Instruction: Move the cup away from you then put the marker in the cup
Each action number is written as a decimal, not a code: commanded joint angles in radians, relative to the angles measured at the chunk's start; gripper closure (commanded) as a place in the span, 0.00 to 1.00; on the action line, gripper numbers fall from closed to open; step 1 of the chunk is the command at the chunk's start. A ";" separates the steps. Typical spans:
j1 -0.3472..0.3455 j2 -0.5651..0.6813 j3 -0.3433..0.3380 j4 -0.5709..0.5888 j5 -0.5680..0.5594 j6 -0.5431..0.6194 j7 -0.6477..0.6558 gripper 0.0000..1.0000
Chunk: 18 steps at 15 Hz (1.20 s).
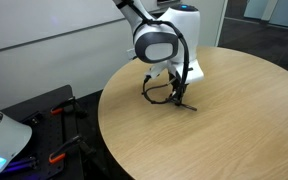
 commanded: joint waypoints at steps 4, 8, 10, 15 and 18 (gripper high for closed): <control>0.043 -0.220 0.019 -0.121 -0.019 -0.023 -0.111 0.97; 0.076 -0.360 0.019 -0.162 -0.091 -0.110 -0.220 0.97; 0.085 -0.422 0.022 -0.169 -0.149 -0.178 -0.267 0.97; 0.073 -0.553 0.065 -0.168 -0.240 -0.369 -0.443 0.97; 0.077 -0.606 0.089 -0.166 -0.297 -0.454 -0.541 0.97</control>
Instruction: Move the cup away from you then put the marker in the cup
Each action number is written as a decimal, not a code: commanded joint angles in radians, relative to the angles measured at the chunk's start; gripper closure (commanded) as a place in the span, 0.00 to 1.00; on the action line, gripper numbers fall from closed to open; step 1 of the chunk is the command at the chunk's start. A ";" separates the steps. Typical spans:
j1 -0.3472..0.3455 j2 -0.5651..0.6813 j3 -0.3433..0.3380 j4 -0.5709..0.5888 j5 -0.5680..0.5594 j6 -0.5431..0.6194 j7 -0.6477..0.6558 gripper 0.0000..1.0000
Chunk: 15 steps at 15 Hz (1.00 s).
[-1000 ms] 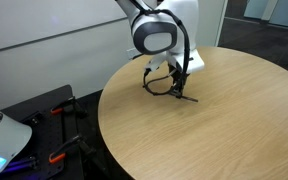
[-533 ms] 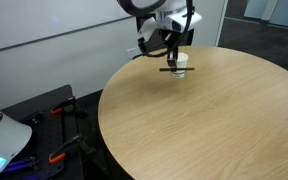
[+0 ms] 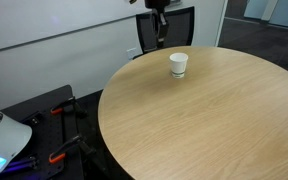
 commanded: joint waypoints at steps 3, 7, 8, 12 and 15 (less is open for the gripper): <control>0.014 -0.103 0.046 -0.040 -0.157 -0.073 -0.061 0.97; 0.042 -0.108 0.065 -0.070 -0.307 0.058 0.105 0.97; 0.050 -0.105 0.066 -0.076 -0.337 0.104 0.159 0.97; 0.055 -0.078 0.066 -0.066 -0.367 0.170 0.227 0.88; 0.062 -0.078 0.064 -0.078 -0.391 0.207 0.281 0.88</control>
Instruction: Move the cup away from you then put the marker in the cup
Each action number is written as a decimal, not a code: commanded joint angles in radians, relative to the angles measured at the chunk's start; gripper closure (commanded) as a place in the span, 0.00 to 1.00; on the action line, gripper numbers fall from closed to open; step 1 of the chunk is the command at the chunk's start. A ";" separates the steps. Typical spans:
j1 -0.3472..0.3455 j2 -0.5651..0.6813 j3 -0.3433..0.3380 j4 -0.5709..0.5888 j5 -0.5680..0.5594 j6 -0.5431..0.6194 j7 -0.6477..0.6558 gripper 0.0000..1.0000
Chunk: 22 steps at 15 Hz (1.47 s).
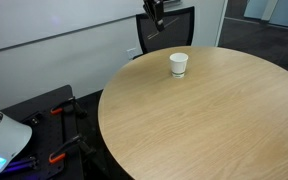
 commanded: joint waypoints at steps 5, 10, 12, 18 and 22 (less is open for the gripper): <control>0.013 0.005 -0.020 -0.005 -0.070 0.044 0.110 0.97; 0.049 0.031 -0.061 -0.010 -0.340 0.137 0.473 0.97; 0.074 0.038 -0.082 -0.003 -0.466 0.131 0.634 0.97; 0.117 0.065 -0.086 -0.004 -0.769 0.118 1.090 0.97; 0.137 0.104 -0.088 0.010 -0.935 0.108 1.346 0.97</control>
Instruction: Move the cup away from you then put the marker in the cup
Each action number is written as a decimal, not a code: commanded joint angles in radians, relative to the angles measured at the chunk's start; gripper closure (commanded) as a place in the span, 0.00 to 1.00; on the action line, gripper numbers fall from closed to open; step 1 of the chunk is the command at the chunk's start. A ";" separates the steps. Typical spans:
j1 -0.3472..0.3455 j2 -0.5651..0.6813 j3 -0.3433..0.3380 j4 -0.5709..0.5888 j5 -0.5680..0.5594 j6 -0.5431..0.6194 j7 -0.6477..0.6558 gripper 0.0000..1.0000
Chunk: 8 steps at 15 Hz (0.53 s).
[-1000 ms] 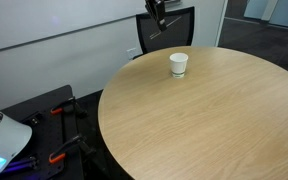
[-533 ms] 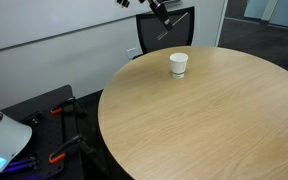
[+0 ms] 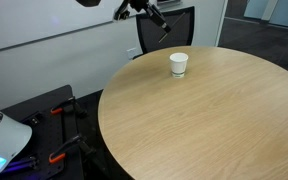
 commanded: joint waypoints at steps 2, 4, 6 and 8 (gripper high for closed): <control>0.032 0.045 -0.014 0.023 -0.190 -0.019 0.281 0.97; 0.035 0.069 -0.010 0.032 -0.253 -0.030 0.368 0.97; 0.038 0.094 -0.006 0.046 -0.298 -0.039 0.431 0.97; 0.044 0.120 -0.004 0.063 -0.331 -0.057 0.478 0.97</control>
